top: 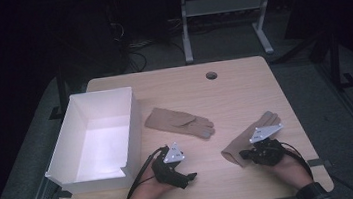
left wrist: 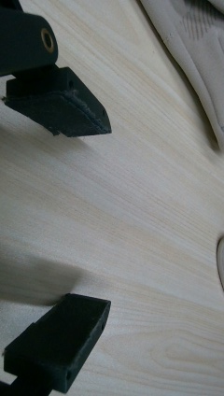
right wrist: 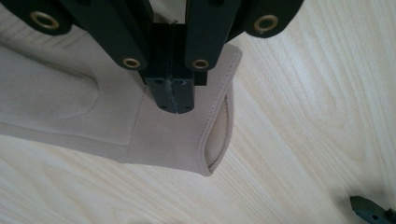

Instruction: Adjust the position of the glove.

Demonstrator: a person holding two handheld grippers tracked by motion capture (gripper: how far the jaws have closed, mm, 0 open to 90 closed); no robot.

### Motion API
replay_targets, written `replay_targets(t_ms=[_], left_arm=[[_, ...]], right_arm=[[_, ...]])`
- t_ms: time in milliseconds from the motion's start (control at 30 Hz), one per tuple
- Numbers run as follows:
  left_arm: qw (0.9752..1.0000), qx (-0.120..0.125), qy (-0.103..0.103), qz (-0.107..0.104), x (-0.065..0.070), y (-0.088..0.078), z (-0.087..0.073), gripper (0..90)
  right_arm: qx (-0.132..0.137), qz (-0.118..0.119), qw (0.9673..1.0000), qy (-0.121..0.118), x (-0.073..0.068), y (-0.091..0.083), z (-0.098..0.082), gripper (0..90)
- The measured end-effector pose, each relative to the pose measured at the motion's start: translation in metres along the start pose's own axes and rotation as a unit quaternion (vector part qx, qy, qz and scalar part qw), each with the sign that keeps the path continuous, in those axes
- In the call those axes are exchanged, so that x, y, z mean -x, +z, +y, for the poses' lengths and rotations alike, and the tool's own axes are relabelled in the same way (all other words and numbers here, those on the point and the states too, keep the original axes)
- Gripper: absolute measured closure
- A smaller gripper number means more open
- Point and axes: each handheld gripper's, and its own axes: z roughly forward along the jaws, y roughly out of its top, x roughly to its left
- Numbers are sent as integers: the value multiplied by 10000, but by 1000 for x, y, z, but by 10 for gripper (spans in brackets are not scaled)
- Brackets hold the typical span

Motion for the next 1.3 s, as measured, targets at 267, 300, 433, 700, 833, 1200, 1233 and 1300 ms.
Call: replay_targets(t_ms=[267, 300, 433, 700, 833, 1200, 1233, 1300], left_arm=[[10000, 15, -61, 8, 1, 0, -1, 126], [10000, 16, -66, 7, 1, 0, -1, 126], [10000, 19, -79, 5, 1, 0, -1, 126], [10000, 3, -60, 17, 1, 0, 0, 126], [10000, 7, -56, 19, 0, 0, 0, 126], [10000, 23, -94, 23, 1, 1, 0, 126], [10000, 25, -91, 22, 1, 1, 0, 126], [9999, 29, -95, 20, 0, 1, 1, 126]], right_arm=[[-38, -121, 9999, 17, 0, -13, -14, 899], [-40, -132, 9999, 28, 0, -15, -16, 900], [-49, -174, 9998, 100, 2, -25, -27, 900], [220, -464, 9983, 264, 14, -40, -27, 900], [418, -764, 9950, 483, 33, -41, -15, 900], [641, -1269, 9860, 872, 77, -31, 6, 900], [638, -1273, 9856, 911, 80, -29, 7, 900], [580, -1364, 9843, 953, 87, -21, 11, 900]])
